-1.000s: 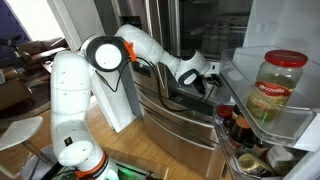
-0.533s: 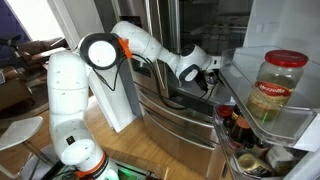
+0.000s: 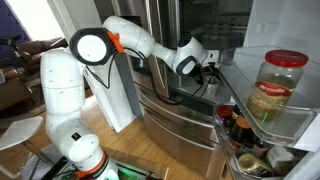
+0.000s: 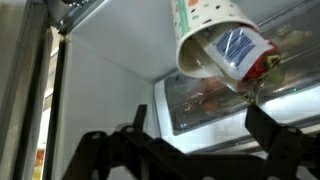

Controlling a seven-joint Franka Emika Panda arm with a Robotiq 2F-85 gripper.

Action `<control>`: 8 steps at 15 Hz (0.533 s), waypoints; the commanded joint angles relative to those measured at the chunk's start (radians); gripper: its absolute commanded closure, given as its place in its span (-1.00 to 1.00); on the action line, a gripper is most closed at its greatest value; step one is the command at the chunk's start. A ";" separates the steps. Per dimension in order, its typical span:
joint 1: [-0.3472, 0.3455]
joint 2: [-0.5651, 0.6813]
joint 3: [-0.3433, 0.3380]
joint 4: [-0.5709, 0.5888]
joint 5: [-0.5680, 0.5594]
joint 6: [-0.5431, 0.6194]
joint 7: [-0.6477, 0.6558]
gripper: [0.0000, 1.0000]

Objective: Take the sachet out of the cup

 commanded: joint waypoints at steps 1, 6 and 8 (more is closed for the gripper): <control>0.129 -0.002 -0.125 -0.014 -0.106 -0.083 0.152 -1.00; 0.192 -0.013 -0.142 -0.015 -0.144 -0.104 0.184 -0.94; 0.202 -0.006 -0.138 -0.015 -0.139 -0.107 0.175 -0.49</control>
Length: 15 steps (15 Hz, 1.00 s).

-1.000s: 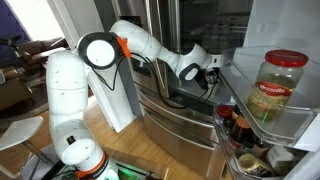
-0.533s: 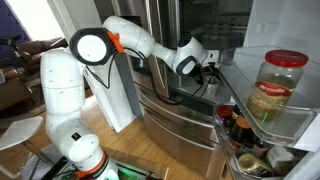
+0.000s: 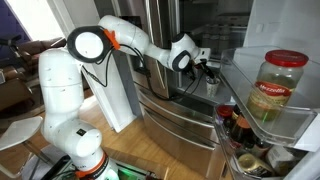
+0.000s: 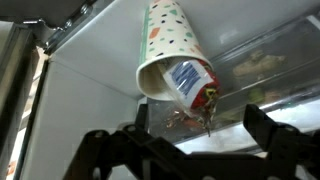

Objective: Take the sachet out of the cup

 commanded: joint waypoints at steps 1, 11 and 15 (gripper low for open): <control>0.029 -0.004 -0.015 -0.013 -0.021 -0.027 0.017 -0.42; 0.022 0.020 -0.002 0.000 -0.003 -0.021 0.000 1.00; 0.007 0.011 0.015 -0.002 0.011 -0.016 -0.022 0.99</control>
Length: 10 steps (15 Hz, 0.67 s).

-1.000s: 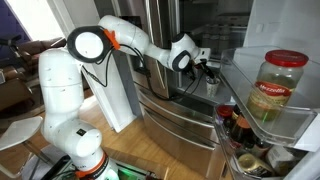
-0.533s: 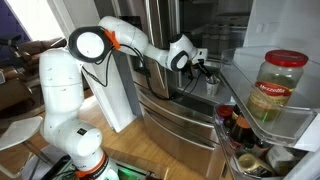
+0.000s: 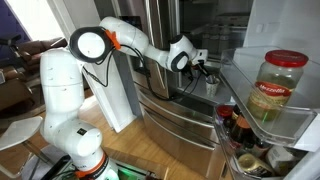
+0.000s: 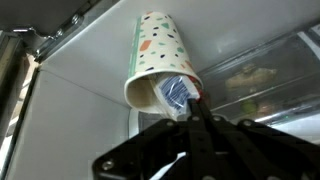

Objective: Take the sachet out of the cup

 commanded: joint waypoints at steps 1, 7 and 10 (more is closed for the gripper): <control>-0.019 -0.011 0.019 -0.001 0.015 -0.007 -0.026 0.99; -0.099 -0.050 0.102 -0.002 -0.016 0.024 -0.017 0.99; -0.094 -0.068 0.100 -0.008 0.008 0.042 -0.039 0.99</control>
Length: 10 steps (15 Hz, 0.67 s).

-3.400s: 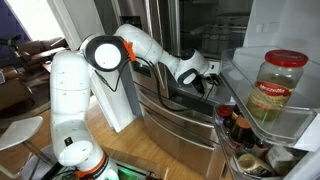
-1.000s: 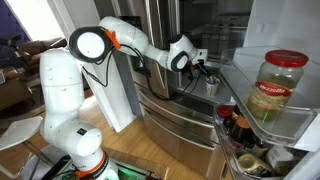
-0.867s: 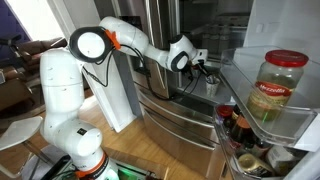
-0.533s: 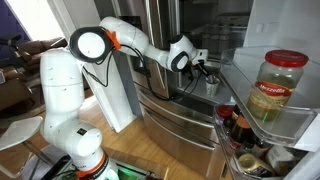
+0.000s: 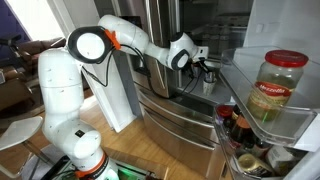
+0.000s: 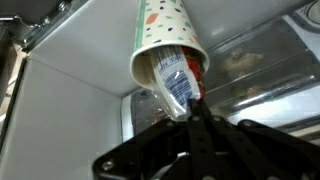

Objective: Take the sachet out of the cup

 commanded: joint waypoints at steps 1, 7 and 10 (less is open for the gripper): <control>-0.013 -0.038 0.013 -0.020 0.007 0.029 -0.034 0.99; 0.005 -0.080 0.001 -0.033 -0.011 0.067 -0.045 0.99; 0.011 -0.104 0.002 -0.042 -0.016 0.101 -0.057 0.99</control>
